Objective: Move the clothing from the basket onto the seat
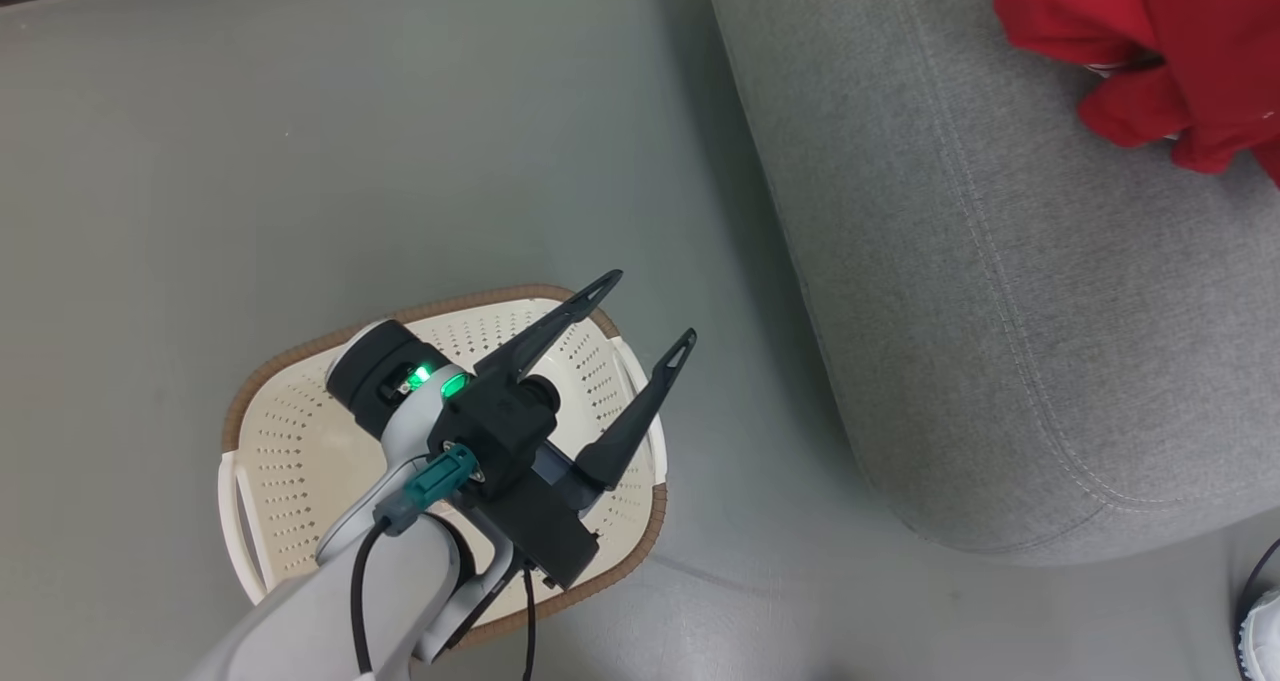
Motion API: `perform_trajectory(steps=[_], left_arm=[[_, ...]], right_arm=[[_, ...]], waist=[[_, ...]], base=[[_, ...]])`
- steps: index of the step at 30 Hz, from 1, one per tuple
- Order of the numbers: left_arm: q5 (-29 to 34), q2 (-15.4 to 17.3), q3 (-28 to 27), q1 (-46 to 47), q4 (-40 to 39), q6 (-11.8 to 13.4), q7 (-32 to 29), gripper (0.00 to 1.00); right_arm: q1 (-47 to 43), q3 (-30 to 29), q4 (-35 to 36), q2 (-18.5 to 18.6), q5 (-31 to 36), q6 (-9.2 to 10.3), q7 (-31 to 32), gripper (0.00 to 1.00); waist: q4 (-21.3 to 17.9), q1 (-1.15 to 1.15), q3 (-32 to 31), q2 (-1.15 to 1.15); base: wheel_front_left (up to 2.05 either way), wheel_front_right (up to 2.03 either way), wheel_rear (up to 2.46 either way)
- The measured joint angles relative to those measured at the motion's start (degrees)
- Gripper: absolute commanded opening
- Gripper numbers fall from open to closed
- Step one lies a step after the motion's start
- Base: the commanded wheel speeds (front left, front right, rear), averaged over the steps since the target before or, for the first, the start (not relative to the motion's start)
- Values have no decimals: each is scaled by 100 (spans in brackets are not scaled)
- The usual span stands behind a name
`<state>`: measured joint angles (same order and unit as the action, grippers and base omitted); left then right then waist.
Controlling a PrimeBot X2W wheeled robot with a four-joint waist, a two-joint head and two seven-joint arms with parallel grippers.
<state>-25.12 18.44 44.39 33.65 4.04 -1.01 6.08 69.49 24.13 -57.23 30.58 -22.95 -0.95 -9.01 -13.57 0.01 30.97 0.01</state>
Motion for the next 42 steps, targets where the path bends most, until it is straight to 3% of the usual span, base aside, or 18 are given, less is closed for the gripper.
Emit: perform_trajectory(steps=[1,2,16,30,42], left_arm=[[0,13,-10,0,22,1,0,100],[0,29,-15,0,42,1,0,100],[-318,98,-305,-414,505,135,297,100],[-720,-187,-643,-896,892,312,667,100],[-1010,-318,-1100,-1574,1258,576,782,100]], right_arm=[[0,18,-33,-34,1,-8,-41,47],[0,52,-51,-63,10,-12,-96,100],[-612,499,-159,-558,175,-416,-465,100],[-1338,494,-24,-597,115,-500,-525,100],[-2151,364,464,-834,-96,-510,-526,100]], waist=[[-12,0,-8,0],[-27,0,-17,0],[-385,-1,-495,-1],[-595,-2,-1474,-2],[-198,-2,-2302,-2]], base=[[0,0,0],[0,0,0],[0,0,0],[0,0,0],[0,0,0]])
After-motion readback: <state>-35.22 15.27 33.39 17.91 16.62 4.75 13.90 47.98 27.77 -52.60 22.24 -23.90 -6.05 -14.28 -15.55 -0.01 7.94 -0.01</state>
